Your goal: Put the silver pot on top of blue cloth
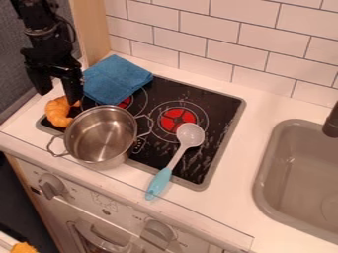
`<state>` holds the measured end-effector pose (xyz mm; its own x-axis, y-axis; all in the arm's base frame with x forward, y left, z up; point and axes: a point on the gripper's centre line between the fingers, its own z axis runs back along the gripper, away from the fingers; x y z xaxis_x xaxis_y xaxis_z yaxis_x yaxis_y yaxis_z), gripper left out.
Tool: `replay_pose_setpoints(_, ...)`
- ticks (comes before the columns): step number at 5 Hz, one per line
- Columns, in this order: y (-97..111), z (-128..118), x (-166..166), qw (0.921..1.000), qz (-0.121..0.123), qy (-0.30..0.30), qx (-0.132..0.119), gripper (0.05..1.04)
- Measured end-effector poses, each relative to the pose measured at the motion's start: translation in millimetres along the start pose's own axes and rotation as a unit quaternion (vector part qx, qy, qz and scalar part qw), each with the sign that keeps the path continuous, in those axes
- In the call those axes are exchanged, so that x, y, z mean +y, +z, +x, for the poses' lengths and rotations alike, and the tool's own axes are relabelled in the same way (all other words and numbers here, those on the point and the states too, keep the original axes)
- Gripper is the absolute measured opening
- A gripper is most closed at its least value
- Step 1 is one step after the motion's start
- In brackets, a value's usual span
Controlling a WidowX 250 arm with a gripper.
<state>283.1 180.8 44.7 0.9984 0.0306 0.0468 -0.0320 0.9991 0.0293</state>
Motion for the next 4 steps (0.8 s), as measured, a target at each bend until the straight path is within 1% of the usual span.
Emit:
replay_pose_setpoints(1,-12.3,-5.0,-4.1,0.9998,-0.011,-0.004,0.016,1.001)
replay_pose_setpoints(2,-20.9,-14.2,-20.9,0.9990,-0.024,-0.031,0.023,0.999)
replay_pose_setpoints(3,-16.3,-13.6,-35.5,0.9982,-0.013,-0.057,0.013,0.999)
replay_pose_setpoints(4,-4.7,-16.0,-38.8,0.9986,0.004,-0.053,0.000,0.999)
